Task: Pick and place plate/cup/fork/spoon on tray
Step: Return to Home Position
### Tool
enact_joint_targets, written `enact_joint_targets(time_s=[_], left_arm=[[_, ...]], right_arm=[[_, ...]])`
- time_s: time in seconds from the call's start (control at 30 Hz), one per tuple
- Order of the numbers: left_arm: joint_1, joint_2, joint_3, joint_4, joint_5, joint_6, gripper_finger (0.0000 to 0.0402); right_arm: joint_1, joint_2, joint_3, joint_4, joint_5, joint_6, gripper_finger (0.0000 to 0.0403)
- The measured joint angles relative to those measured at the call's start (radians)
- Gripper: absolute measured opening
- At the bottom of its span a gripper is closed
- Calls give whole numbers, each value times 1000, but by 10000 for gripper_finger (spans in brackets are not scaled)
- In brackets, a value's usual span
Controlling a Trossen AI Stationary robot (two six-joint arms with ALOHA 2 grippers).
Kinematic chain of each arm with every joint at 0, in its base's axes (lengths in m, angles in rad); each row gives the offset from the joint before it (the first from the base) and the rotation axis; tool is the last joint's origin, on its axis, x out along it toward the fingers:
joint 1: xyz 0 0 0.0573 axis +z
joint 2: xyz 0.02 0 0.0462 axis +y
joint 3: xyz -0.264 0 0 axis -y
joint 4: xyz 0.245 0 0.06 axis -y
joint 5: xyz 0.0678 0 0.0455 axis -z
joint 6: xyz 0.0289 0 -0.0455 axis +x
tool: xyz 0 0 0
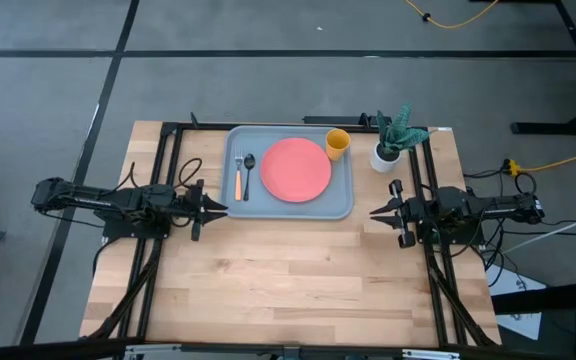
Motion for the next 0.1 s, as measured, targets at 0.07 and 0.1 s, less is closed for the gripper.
enact_joint_targets(time_s=[0.07,0.1], left_arm=[[0,0,0,0,0,0,82],[0,0,0,0,0,0,82]], right_arm=[[0,0,0,0,0,0,56],[0,0,0,0,0,0,56]])
